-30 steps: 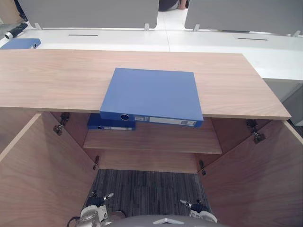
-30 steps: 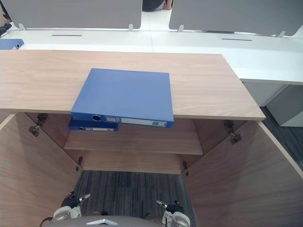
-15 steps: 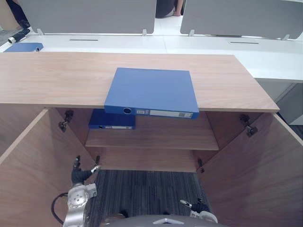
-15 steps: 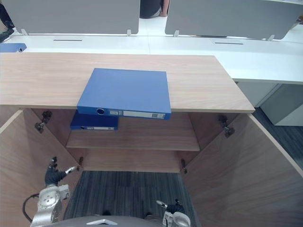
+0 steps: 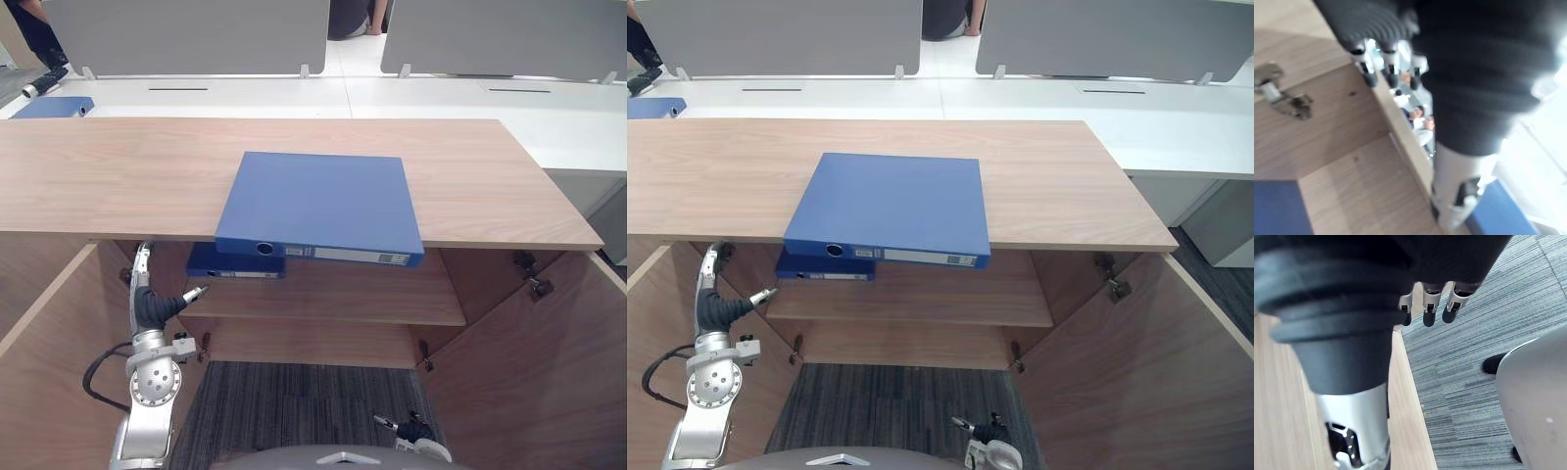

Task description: Walk over to the cabinet, pick up the folder, carry it to the office cabinet, place the folder inside the office cabinet, then close the office cabinet door

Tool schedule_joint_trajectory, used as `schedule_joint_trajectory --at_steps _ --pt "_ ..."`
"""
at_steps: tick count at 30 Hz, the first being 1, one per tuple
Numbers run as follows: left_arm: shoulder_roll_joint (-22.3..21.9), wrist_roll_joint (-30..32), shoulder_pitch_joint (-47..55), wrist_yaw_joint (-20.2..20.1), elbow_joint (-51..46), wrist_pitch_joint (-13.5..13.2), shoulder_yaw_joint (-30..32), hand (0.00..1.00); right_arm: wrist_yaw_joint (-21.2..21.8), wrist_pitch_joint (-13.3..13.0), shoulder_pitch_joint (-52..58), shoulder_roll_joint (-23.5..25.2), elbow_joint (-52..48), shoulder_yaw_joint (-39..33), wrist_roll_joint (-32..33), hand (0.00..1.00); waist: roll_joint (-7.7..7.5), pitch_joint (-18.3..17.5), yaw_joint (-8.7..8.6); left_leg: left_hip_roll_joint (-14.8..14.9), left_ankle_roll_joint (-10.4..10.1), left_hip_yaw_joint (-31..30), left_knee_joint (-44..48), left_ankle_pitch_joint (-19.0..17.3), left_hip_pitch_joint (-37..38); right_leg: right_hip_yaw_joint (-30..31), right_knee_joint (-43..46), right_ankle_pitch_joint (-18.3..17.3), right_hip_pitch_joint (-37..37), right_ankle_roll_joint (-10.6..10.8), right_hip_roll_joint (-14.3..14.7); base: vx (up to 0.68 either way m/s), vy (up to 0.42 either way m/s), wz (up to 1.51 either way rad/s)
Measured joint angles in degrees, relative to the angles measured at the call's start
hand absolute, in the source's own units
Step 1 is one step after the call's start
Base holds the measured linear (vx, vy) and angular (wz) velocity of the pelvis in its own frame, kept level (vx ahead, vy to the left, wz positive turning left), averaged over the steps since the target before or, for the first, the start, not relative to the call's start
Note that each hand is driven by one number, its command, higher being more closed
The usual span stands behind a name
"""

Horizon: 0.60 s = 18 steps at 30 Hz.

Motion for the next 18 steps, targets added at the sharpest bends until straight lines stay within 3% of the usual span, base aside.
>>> schedule_joint_trajectory --at_steps 8,18 --pt "2.6 6.3 -0.5 2.0 -3.1 -0.7 -4.1 0.0 0.0 0.0 -0.3 -0.8 0.1 2.3 -1.0 0.0 0.17 -0.3 -0.87 -0.1 -0.1 -0.3 -0.4 0.8 0.4 -0.1 -0.1 0.1 0.0 0.2 0.1 -0.08 -0.021 0.0" --pt "7.0 14.3 -4.8 1.3 -3.0 -0.7 -11.1 0.0 0.0 0.2 -0.6 -2.2 0.7 3.6 -1.1 0.0 0.42 -1.1 -1.95 -0.1 -0.1 -0.2 -1.3 1.3 0.6 -0.1 -1.8 1.3 0.5 0.3 0.2 -0.02 -0.008 0.0"
